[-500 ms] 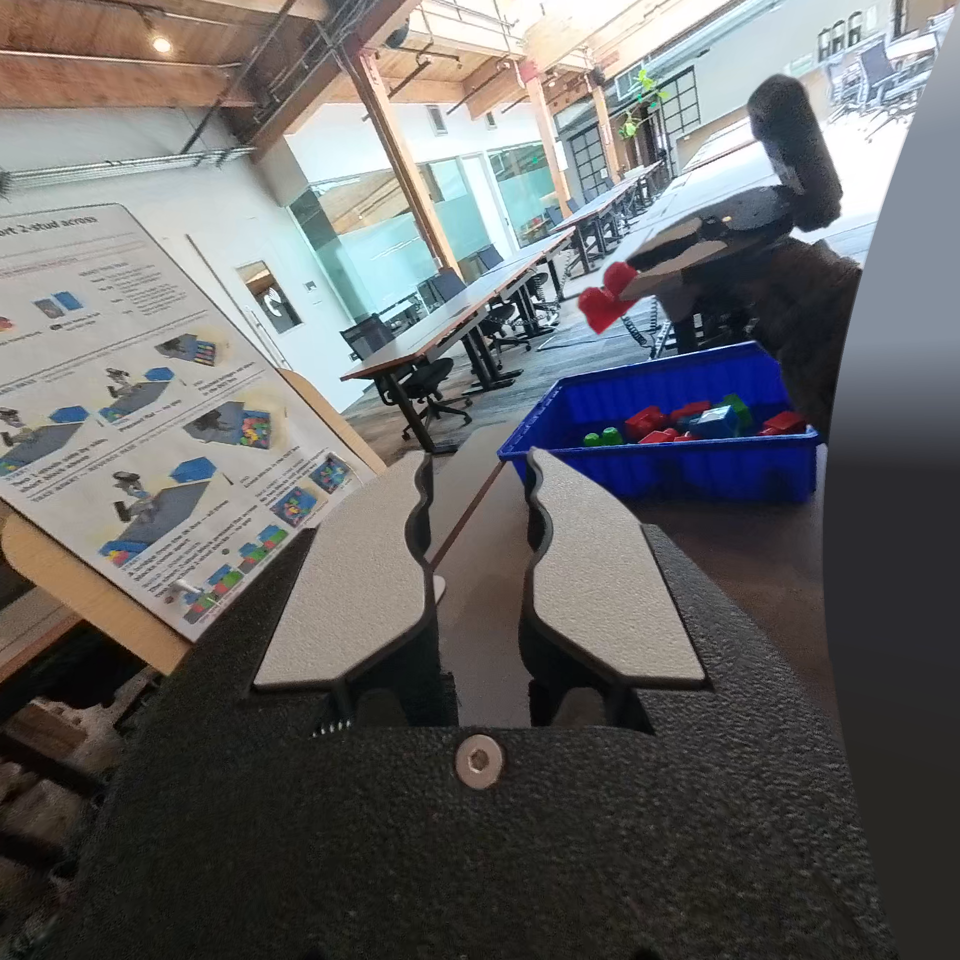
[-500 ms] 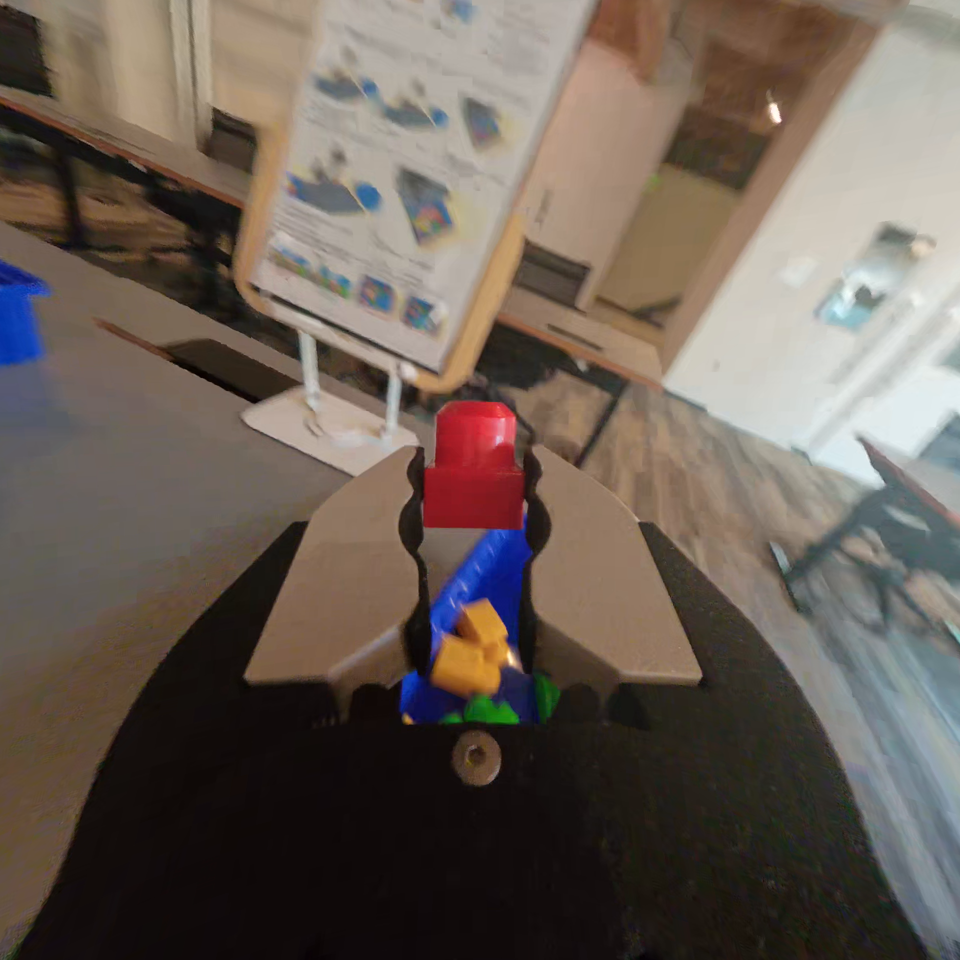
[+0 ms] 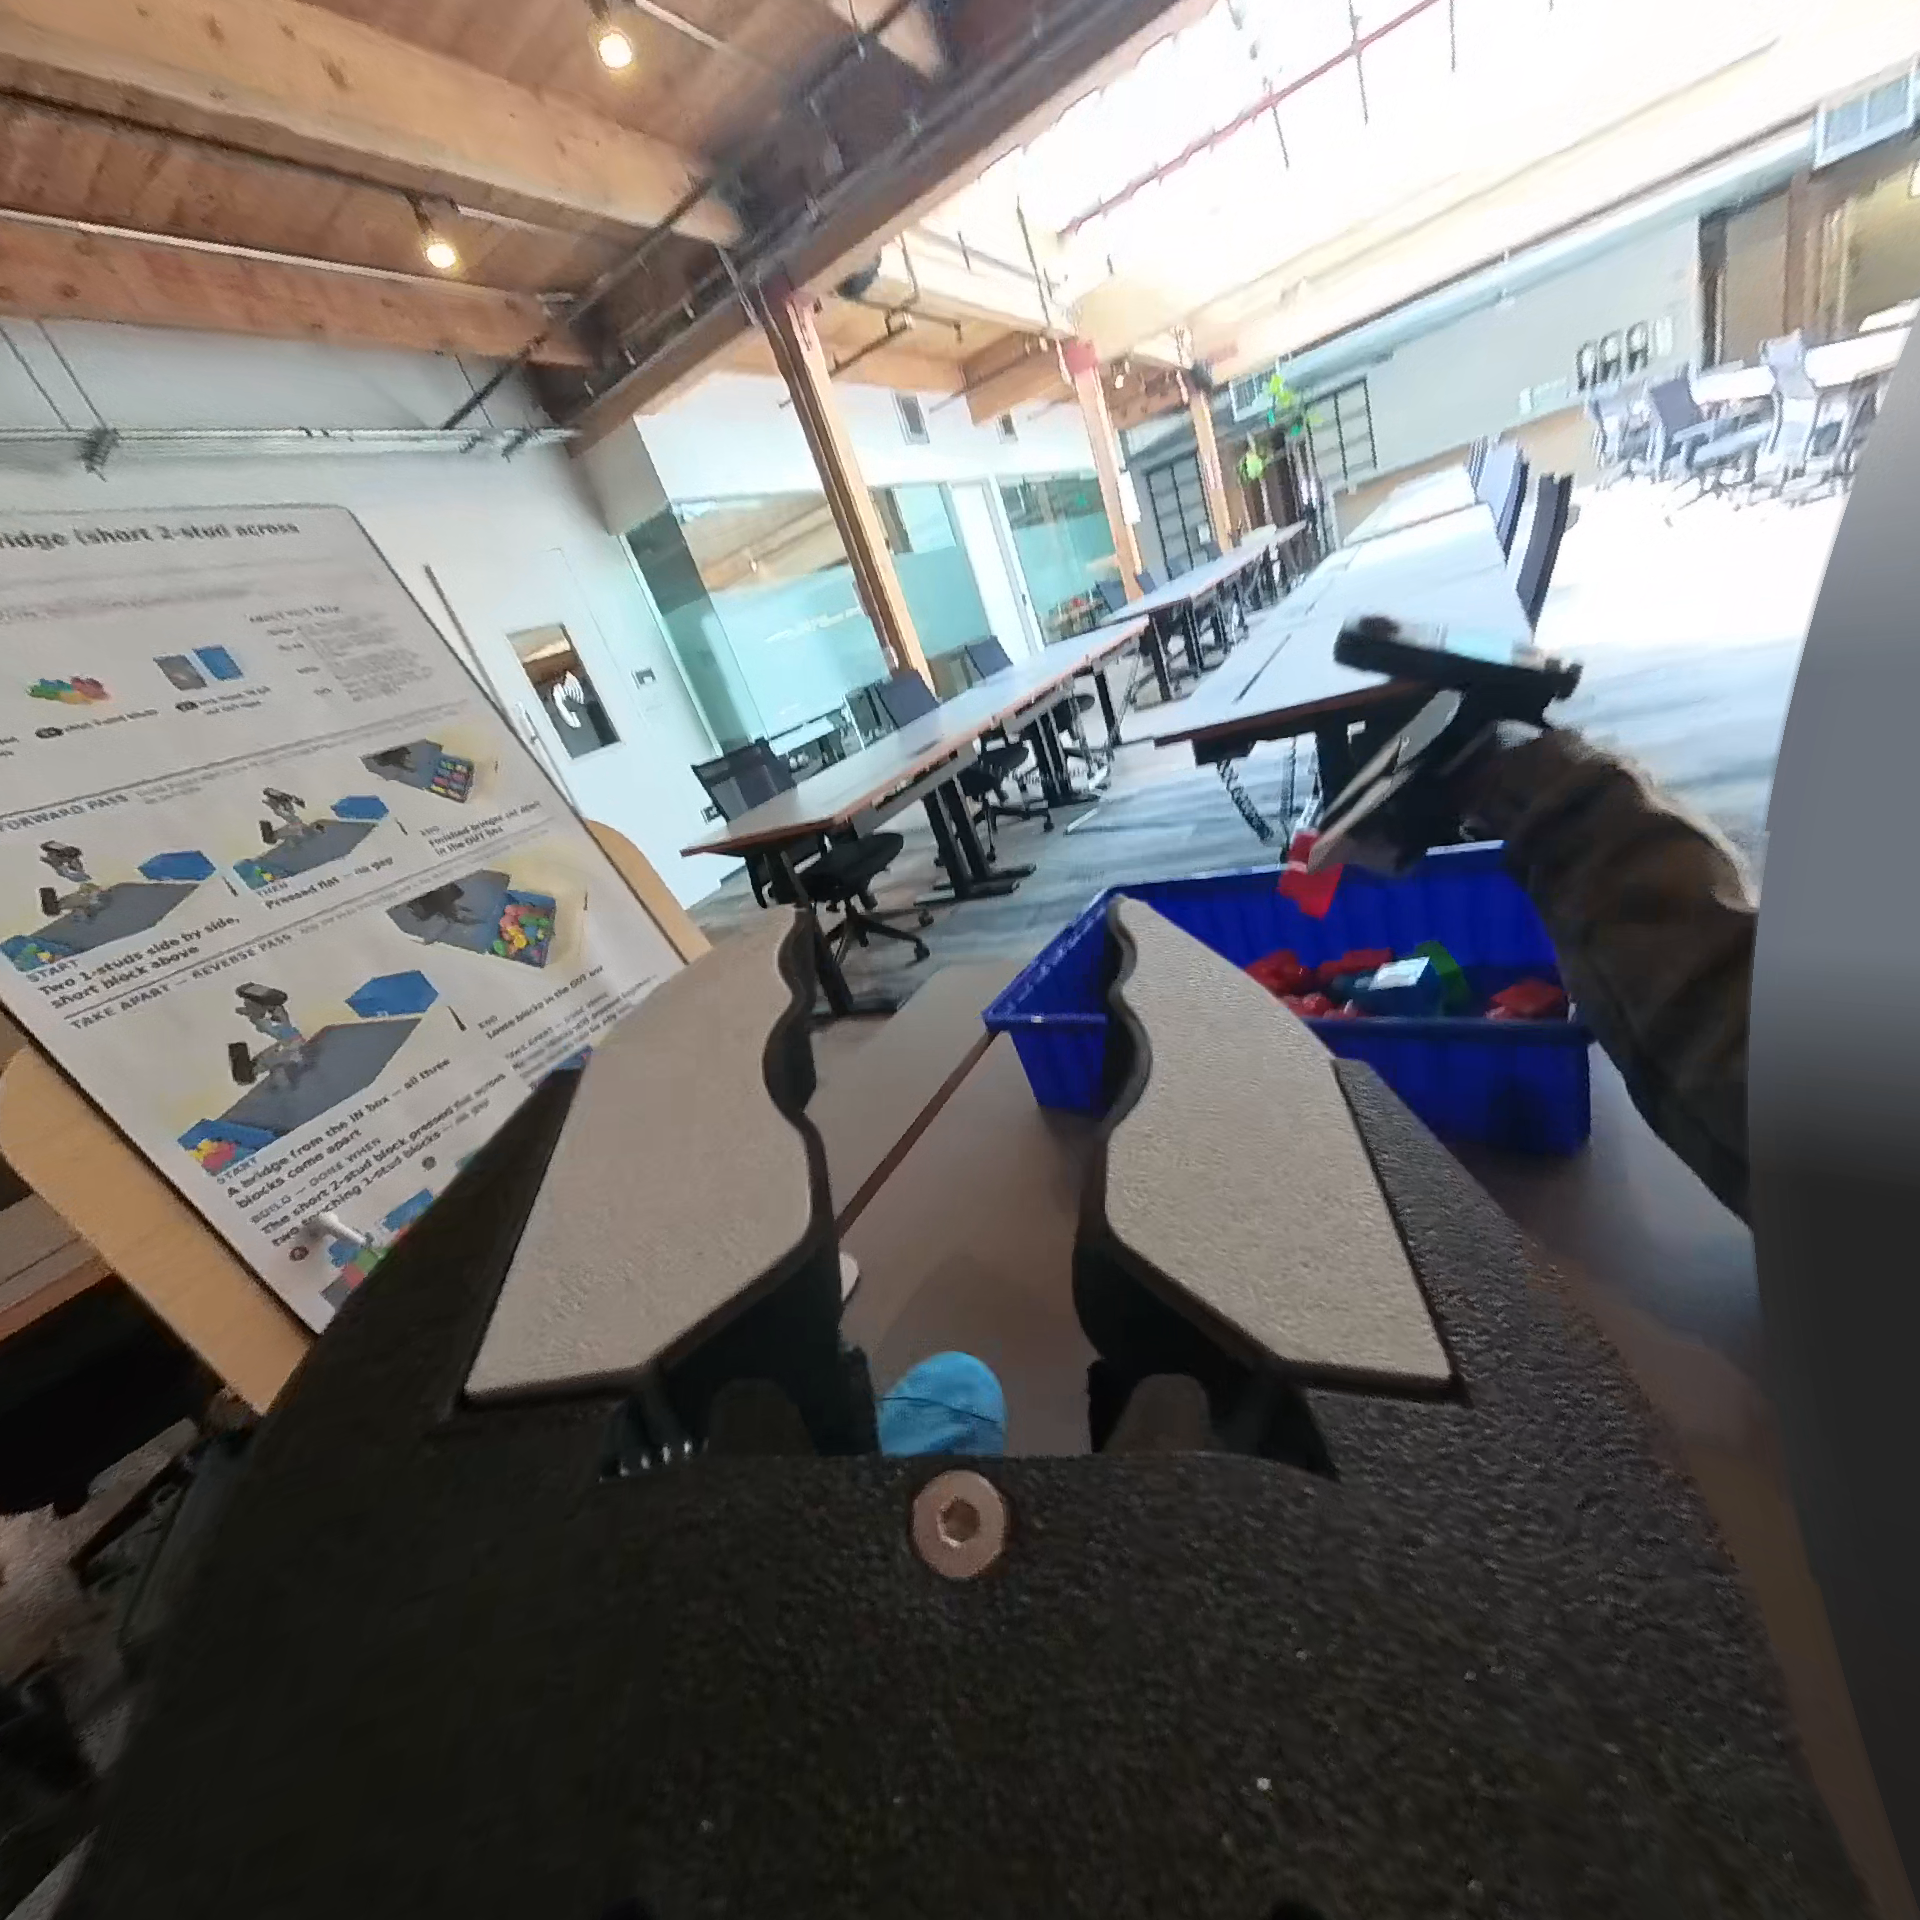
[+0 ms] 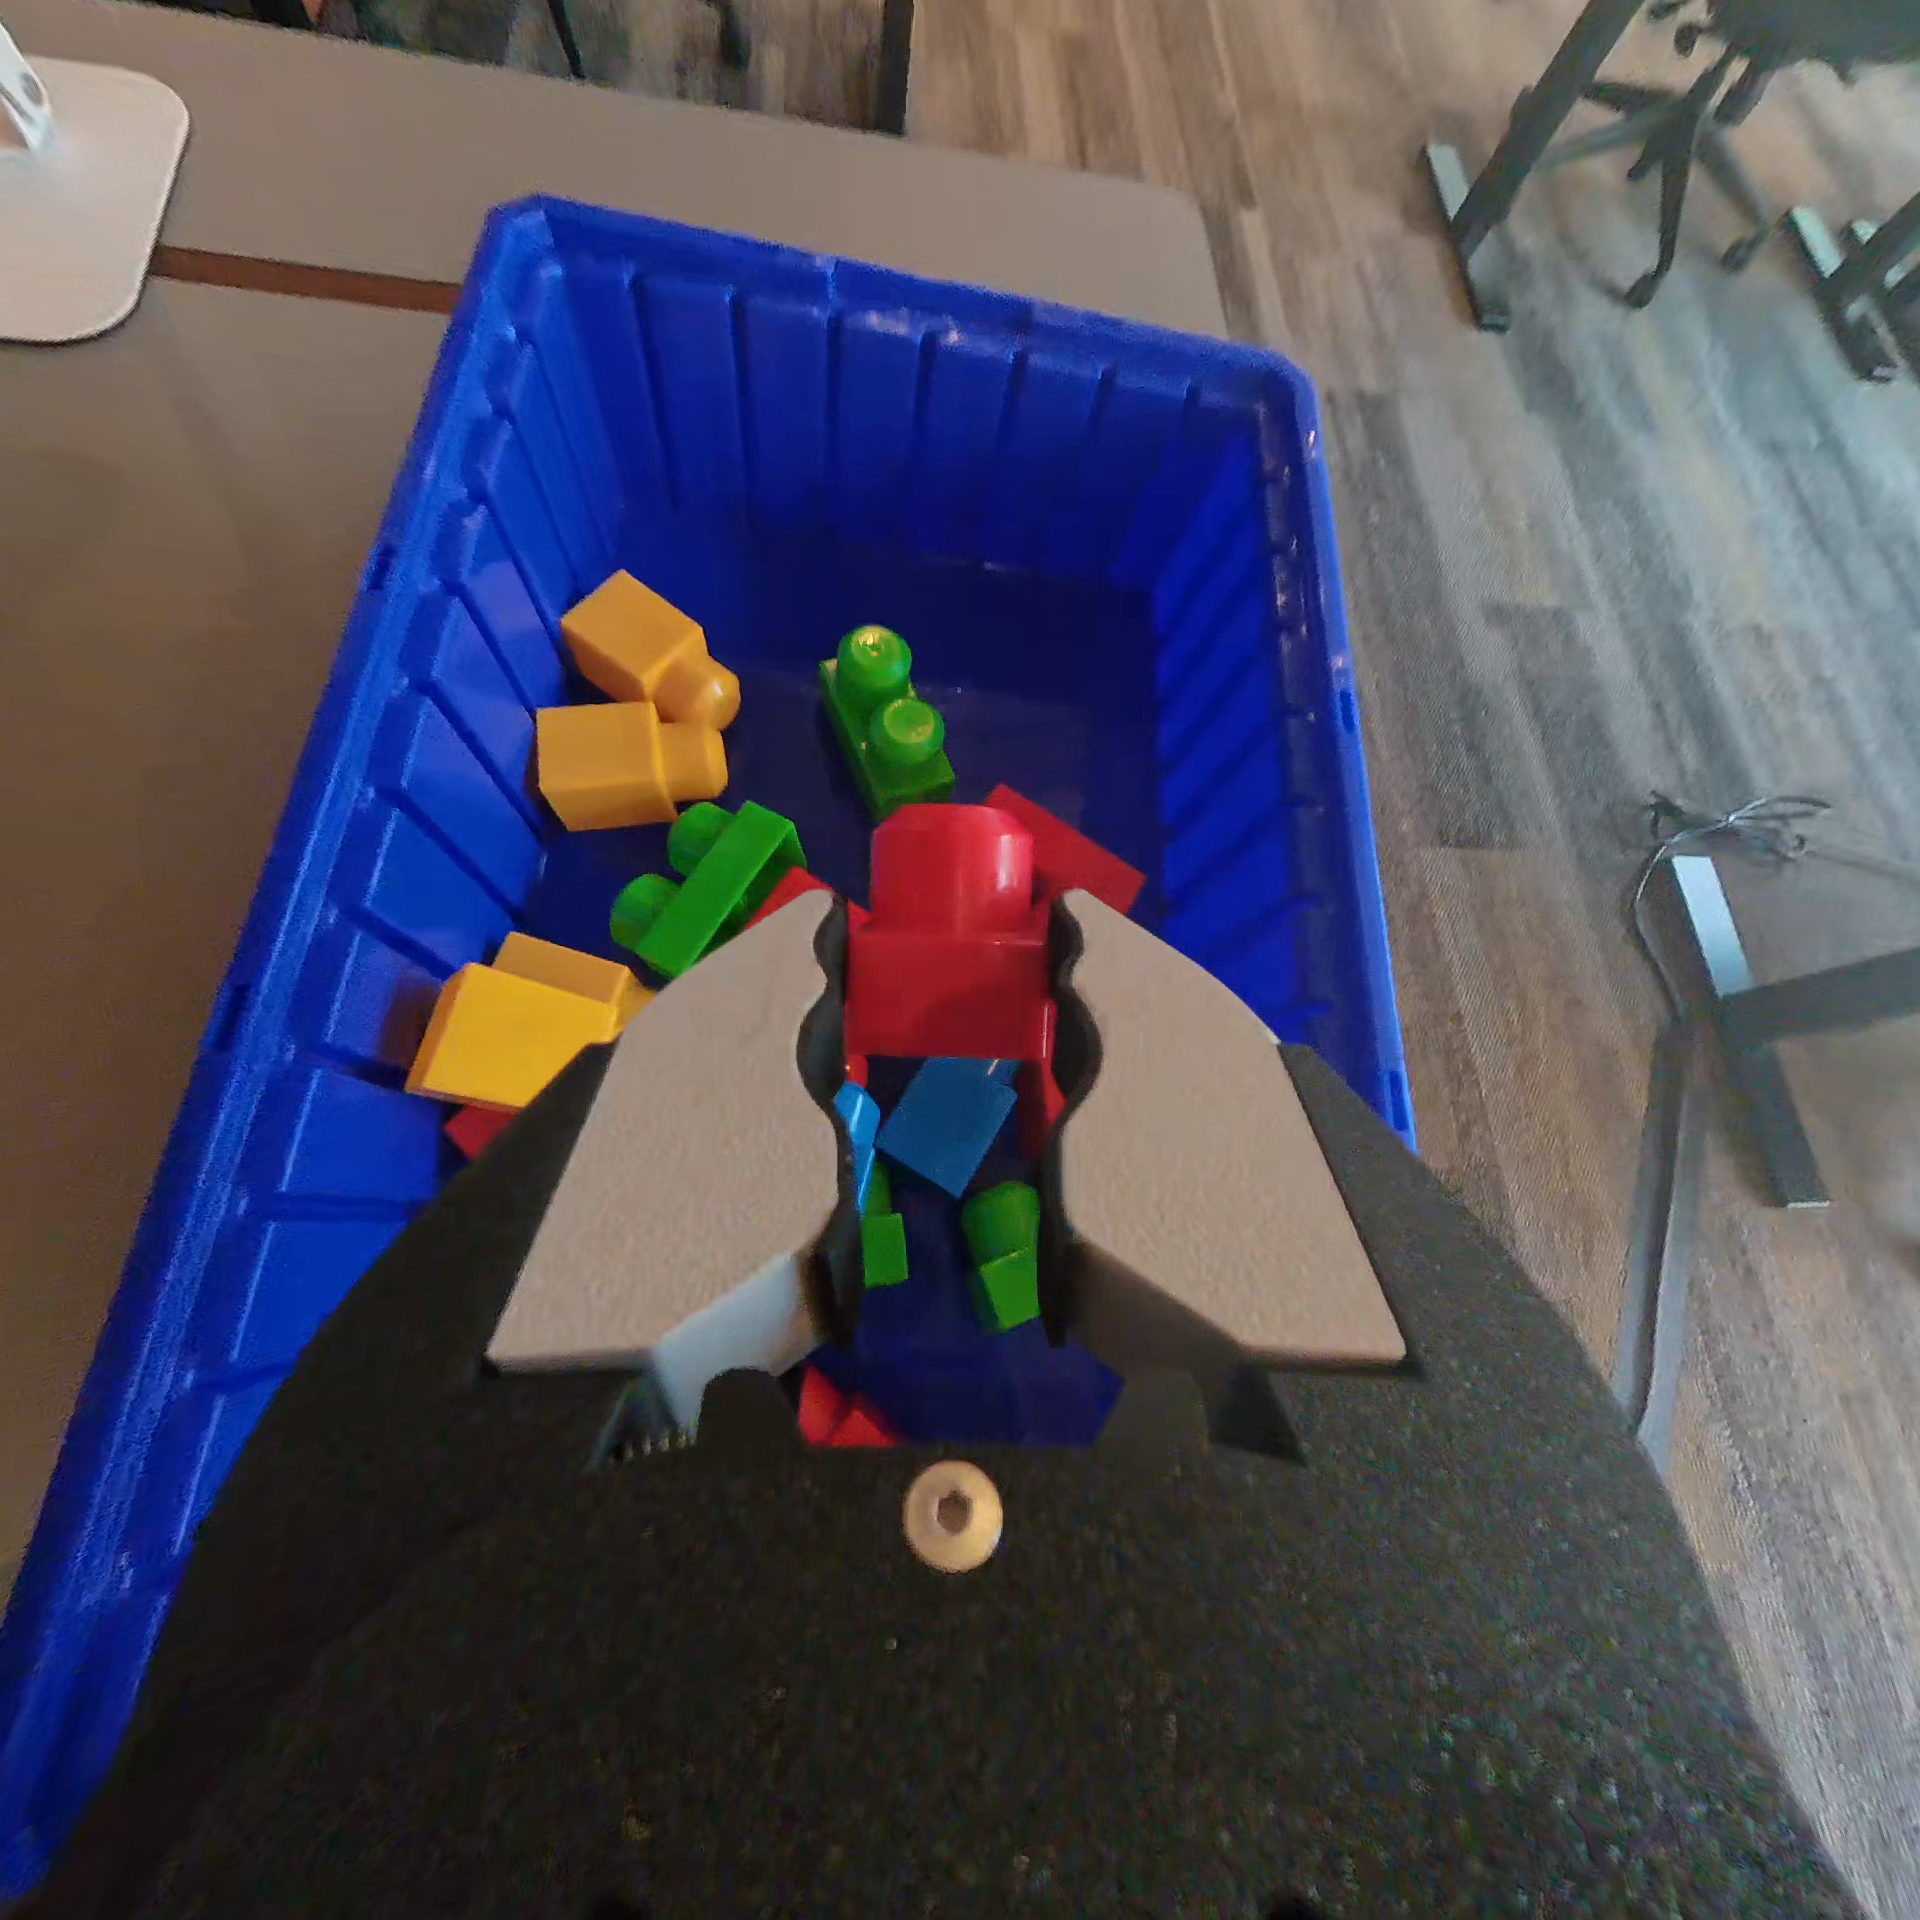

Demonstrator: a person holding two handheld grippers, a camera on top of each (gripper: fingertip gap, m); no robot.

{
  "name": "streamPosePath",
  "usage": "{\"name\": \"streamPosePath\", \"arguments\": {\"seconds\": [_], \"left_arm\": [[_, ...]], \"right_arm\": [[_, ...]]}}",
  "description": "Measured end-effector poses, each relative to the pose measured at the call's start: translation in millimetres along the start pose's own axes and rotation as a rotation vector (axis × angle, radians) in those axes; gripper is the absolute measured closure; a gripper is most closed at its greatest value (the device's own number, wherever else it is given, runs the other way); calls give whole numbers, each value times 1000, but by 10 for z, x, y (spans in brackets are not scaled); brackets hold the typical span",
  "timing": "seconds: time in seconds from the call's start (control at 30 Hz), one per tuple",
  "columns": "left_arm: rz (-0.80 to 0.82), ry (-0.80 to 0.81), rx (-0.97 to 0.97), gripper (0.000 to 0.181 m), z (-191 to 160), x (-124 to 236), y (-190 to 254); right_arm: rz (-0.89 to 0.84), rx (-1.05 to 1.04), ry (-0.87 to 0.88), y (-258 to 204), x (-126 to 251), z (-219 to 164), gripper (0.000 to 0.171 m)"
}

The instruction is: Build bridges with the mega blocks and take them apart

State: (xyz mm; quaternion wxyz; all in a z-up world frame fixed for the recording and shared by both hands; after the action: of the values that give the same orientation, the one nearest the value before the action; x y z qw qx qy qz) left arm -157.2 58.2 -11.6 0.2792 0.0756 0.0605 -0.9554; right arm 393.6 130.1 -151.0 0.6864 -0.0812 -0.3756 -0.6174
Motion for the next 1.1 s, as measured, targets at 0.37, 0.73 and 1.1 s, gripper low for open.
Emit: {"name": "streamPosePath", "arguments": {"seconds": [0.37,0.73,1.1], "left_arm": [[82,213,91,65,179,151,-79],[84,333,31,37,346,416,20],[422,194,-143,98,239,1549,62]], "right_arm": [[23,-17,16,11,-37,-10,112],[122,80,685,-247,513,651,94],[387,137,1369,-722,1277,1164,82]]}}
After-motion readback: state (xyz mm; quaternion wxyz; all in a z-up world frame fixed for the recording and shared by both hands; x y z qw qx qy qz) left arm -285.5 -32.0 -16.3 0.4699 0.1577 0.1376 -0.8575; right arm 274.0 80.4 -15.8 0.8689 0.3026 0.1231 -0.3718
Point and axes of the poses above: each gripper's, where its closed fingertips meet, x back along the fingers, z out of its top, y = z × x across the jaws, the point moved 8 cm from there along x, back along the fingers, and after that the axes turned 15 degrees about x, right-handed, at the moved point
